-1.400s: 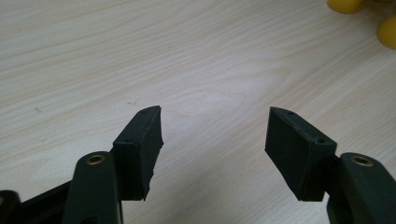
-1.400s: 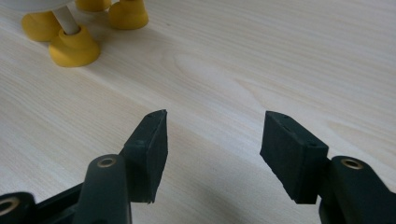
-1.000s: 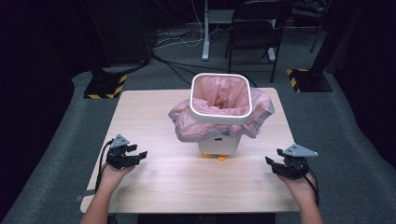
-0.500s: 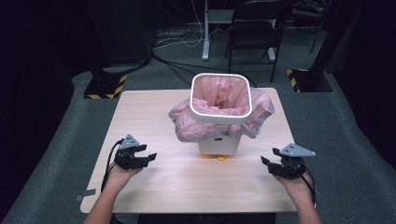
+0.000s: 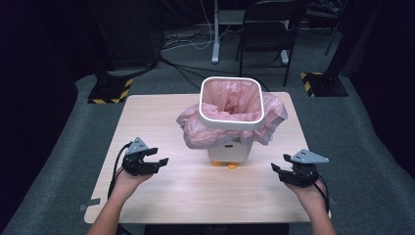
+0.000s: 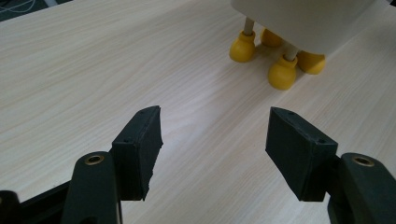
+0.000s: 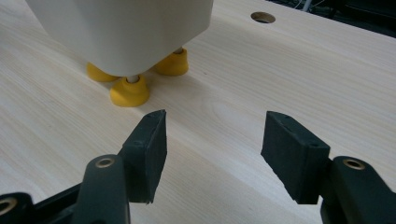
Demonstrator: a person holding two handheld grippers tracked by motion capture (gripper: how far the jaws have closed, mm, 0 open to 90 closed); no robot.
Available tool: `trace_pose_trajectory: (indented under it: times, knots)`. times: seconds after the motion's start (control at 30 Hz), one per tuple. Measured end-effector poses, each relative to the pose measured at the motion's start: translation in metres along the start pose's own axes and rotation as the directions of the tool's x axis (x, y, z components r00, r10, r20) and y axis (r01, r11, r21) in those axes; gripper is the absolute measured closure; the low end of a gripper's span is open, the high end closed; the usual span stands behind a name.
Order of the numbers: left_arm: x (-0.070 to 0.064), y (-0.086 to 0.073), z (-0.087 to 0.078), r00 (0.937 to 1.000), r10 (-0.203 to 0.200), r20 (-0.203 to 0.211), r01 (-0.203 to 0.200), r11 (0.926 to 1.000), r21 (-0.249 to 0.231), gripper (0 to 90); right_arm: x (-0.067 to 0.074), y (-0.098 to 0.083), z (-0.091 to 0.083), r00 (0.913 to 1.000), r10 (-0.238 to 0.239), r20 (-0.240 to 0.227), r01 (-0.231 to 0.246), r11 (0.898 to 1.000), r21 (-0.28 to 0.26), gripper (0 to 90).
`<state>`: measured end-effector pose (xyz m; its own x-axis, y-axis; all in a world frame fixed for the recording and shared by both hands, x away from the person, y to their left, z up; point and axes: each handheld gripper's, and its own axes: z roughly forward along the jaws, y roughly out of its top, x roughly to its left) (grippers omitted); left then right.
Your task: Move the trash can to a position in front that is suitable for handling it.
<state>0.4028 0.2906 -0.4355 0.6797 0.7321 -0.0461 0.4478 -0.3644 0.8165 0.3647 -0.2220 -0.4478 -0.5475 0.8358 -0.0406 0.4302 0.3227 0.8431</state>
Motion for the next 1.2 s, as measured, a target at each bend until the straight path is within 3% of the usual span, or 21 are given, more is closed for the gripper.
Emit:
trace_pose_trajectory:
  times: [0.53,0.87,1.2]
  knots:
    - [-0.017,0.023,0.017,0.9971,0.055,0.052,-0.056,0.9983,0.016,37.8,0.005,0.013,0.002,0.9997,-0.018,-0.017,0.018,1.0,-0.006,38.2]
    - [-0.02,0.036,0.023,0.9952,0.054,0.082,-0.054,0.9985,0.003,41.0,0.007,0.022,0.003,0.9988,-0.032,-0.037,0.031,0.999,-0.022,40.5]
    - [-0.026,0.051,0.025,0.9927,0.083,0.088,-0.082,0.9966,-0.012,43.0,0.006,0.029,0.003,0.9994,-0.006,-0.033,0.005,1.0,-0.021,41.0]
